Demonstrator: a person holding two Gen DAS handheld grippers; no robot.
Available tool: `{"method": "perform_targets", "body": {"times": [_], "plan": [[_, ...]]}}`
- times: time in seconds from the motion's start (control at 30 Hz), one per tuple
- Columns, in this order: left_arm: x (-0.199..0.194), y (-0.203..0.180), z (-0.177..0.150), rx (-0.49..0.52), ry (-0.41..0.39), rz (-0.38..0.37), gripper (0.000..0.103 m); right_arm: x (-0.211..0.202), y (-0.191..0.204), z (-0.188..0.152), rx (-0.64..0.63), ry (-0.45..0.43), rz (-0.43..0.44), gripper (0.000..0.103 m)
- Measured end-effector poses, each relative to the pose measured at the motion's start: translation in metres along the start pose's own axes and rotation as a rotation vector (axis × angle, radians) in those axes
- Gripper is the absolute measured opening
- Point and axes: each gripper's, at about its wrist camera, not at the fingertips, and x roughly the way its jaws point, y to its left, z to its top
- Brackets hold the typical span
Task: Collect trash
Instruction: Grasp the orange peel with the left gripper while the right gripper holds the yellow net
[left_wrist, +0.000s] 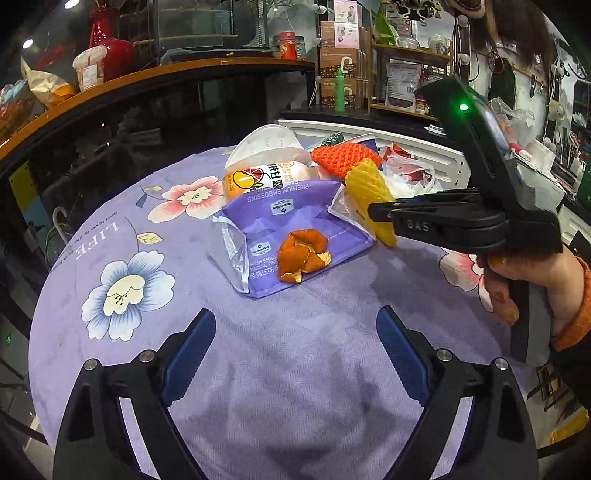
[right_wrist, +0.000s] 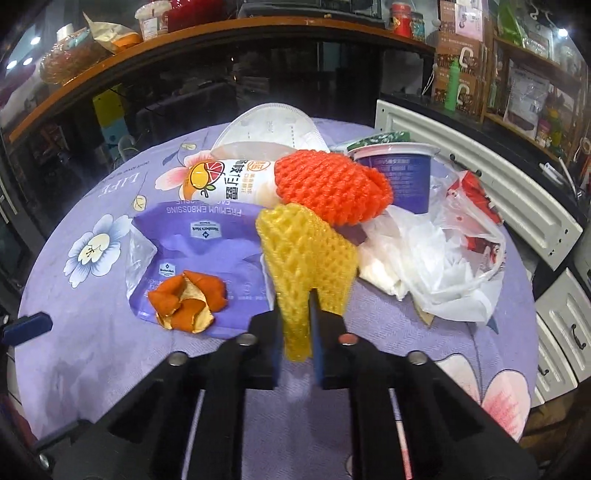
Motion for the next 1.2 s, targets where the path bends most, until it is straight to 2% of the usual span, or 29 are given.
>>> {"method": "perform_targets", "body": {"times": [0.1, 0.2, 0.37, 0.73, 0.8, 0.83, 0.87, 1.2], "plan": [[0.006, 0.0, 0.005, 0.005, 0.004, -0.001, 0.085, -0.01, -0.008, -0.005, 0.02, -0.013, 0.023, 0.01], [0.014, 0.0, 0.014, -0.004, 0.012, -0.02, 0.077, -0.022, -0.01, -0.009, 0.024, -0.026, 0.035, 0.01], [0.039, -0.003, 0.032, 0.024, 0.032, 0.013, 0.066, -0.043, -0.011, -0.017, 0.023, -0.054, 0.052, 0.01], [0.094, -0.01, 0.051, 0.026, 0.128, 0.033, 0.06, -0.071, -0.013, -0.036, 0.008, -0.082, 0.061, 0.01], [0.1, -0.011, 0.05, 0.031, 0.144, 0.035, 0.058, -0.075, -0.011, -0.039, 0.007, -0.086, 0.067, 0.01], [0.103, -0.011, 0.049, 0.034, 0.154, 0.038, 0.053, -0.077, -0.011, -0.04, 0.008, -0.088, 0.07, 0.01], [0.105, -0.012, 0.048, 0.031, 0.161, 0.037, 0.049, -0.079, -0.011, -0.041, 0.008, -0.09, 0.072, 0.01], [0.093, -0.011, 0.043, 0.002, 0.132, 0.045, 0.041, -0.09, -0.013, -0.051, 0.03, -0.111, 0.085, 0.01]]}}
